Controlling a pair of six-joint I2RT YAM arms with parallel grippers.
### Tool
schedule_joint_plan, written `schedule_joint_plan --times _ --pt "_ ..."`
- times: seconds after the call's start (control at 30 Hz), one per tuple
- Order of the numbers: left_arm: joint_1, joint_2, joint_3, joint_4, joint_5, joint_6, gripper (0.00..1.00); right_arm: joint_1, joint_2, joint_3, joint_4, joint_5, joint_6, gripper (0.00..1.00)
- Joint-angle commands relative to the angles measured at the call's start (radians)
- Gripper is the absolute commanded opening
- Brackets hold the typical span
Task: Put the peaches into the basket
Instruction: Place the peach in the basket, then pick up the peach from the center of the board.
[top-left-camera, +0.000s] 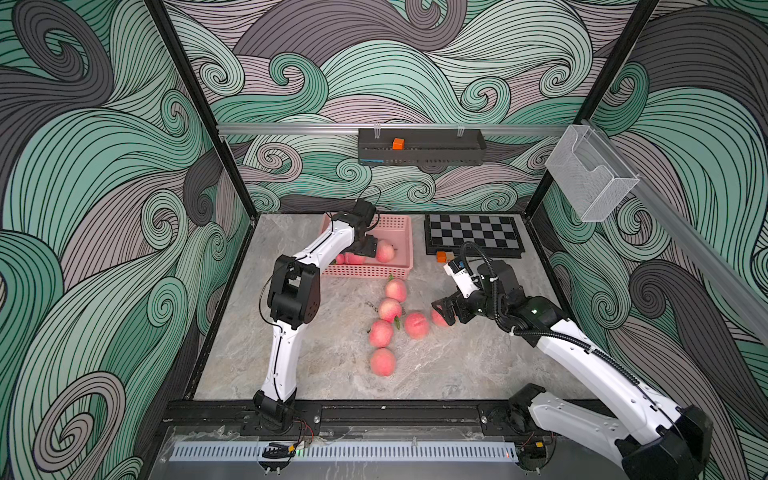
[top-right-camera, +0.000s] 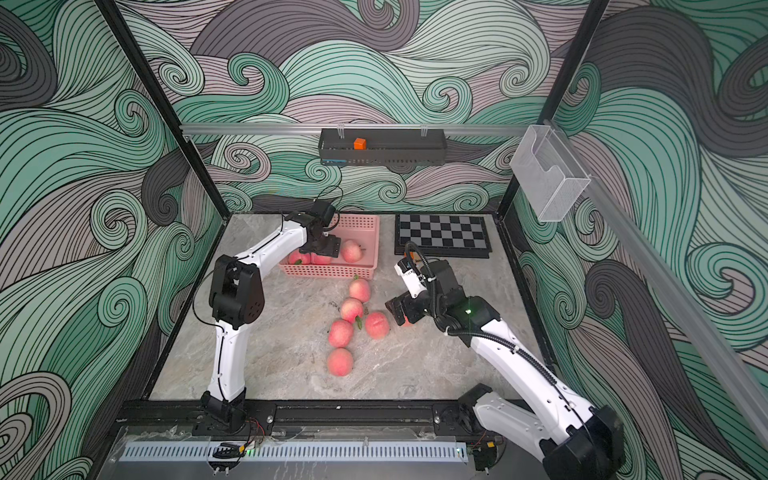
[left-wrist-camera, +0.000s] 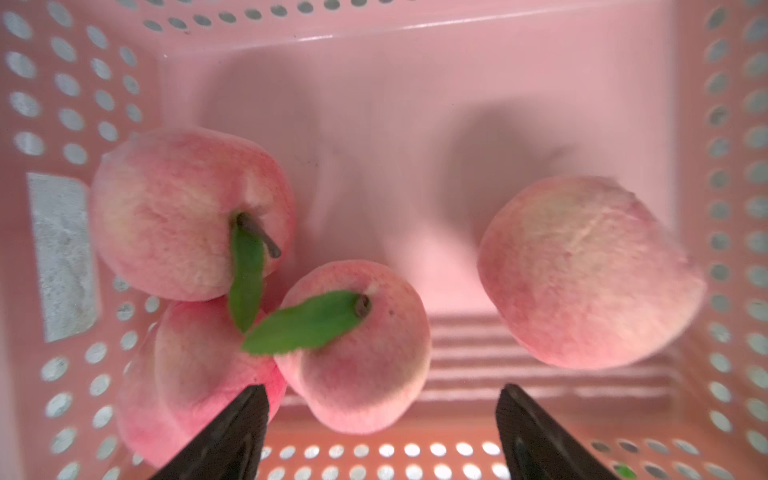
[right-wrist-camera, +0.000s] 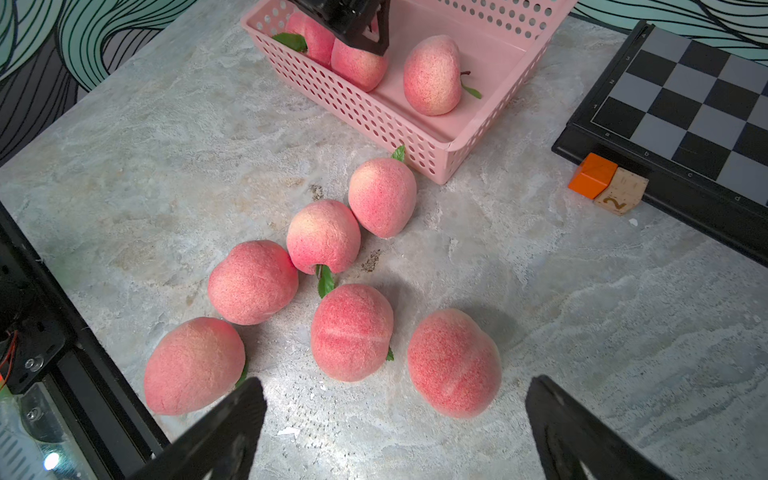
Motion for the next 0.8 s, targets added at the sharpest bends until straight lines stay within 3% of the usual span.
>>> schedule_joint_plan --times 0.0,0.2,0.43,0.77 --pt "-0.017 -0.112 -0.059 -0.014 -0.025 -0.011 0.88 -0.005 -0.015 0.022 -0.049 0.025 0.012 0.99" --pt "-0.051 -0.329 -0.305 0.057 0.01 -0.037 0.88 -0.014 -0.013 -0.011 -0.061 0.012 0.061 0.99" --pt "-0.158 -0.567 -0.543 0.094 0.152 -0.108 0.88 -0.041 0.037 -0.036 -0.054 0.02 0.085 0.99" --pt "-0.254 -0.741 -0.748 0.155 0.25 -0.157 0.89 -0.066 0.131 -0.069 0.03 0.013 0.122 0.99"
